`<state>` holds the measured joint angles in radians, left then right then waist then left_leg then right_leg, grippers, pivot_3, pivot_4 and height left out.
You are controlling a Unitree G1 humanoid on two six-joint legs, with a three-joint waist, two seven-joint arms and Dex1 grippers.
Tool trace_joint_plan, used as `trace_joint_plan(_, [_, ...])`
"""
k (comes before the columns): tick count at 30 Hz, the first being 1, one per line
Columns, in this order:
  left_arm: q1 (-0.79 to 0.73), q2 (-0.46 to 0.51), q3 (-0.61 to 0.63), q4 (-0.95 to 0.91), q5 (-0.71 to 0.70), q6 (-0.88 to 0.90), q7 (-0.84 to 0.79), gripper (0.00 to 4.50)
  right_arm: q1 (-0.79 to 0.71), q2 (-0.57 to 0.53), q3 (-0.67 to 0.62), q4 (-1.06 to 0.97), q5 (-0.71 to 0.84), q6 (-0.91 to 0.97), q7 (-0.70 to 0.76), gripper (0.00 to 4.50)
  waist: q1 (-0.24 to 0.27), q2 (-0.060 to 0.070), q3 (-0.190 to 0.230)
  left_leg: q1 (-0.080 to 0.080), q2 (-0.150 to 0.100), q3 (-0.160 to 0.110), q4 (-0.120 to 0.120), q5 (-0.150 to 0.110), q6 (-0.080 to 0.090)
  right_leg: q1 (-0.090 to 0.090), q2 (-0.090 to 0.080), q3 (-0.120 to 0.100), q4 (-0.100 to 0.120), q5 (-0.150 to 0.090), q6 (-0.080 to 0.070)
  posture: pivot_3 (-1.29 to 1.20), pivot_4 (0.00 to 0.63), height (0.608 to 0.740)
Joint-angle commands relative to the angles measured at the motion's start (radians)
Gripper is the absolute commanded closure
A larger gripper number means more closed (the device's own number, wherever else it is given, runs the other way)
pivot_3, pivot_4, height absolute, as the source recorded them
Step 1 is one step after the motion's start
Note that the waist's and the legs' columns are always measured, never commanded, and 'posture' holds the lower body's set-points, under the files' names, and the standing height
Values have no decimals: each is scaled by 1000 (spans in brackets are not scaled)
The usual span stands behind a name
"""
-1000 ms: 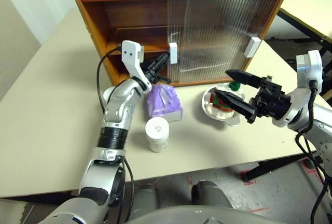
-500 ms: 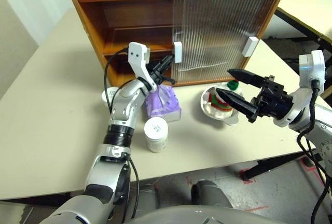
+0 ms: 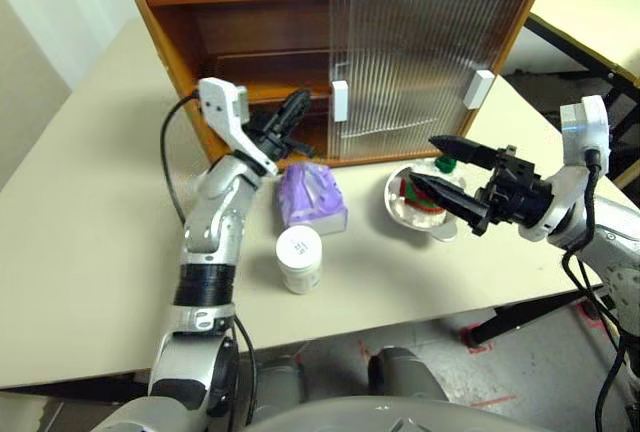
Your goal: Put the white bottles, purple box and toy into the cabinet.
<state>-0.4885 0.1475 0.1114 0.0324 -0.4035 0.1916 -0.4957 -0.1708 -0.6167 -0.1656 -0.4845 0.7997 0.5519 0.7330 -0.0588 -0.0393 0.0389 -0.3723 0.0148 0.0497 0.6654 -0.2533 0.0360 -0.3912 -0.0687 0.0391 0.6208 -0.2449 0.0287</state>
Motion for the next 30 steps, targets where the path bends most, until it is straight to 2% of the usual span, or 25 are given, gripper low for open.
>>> trace_joint_plan(1, [46, 32, 38, -89, -31, 27, 19, 4125, -14, -1, 13, 29, -11, -9, 27, 0, 2, 0, 0, 0, 0, 0, 0, 0, 0, 0, 0, 0, 0, 0, 0, -23, 0, 740])
trace_joint_plan(3, [74, 48, 55, -124, -40, 34, 31, 3634, -19, 0, 17, 39, -16, -9, 39, 0, 11, 0, 0, 0, 0, 0, 0, 0, 0, 0, 0, 0, 0, 0, 0, -11, 0, 740])
trace_joint_plan(12, [353, 162, 148, -277, -121, 69, -20, 238, -57, 12, 48, 102, -44, -15, 87, 0, 32, 0, 0, 1, 1, 0, 0, 0, 0, 0, -1, 0, 0, 1, -3, 43, 0, 740])
trace_joint_plan(13, [386, 171, 157, -287, -129, 67, -29, 33, -61, 14, 51, 107, -46, -15, 92, 0, 35, 0, 0, 1, 1, 0, 0, 0, 0, 0, -1, 0, 0, 1, -3, 48, 0, 740])
trace_joint_plan(20, [520, 197, 214, -267, -135, 13, -63, 33, -78, 24, 64, 132, -58, -14, 116, 0, 64, 0, 0, 1, 2, 0, 0, -3, -5, 0, -1, -2, 0, 0, -3, 74, 0, 740])
trace_joint_plan(30, [574, 201, 219, -158, -94, -72, -100, 33, -88, 29, 60, 137, -63, -7, 129, 0, 80, 1, 0, 0, 2, 0, -1, -3, -5, -1, -3, -3, 0, -1, -5, 70, 0, 740])
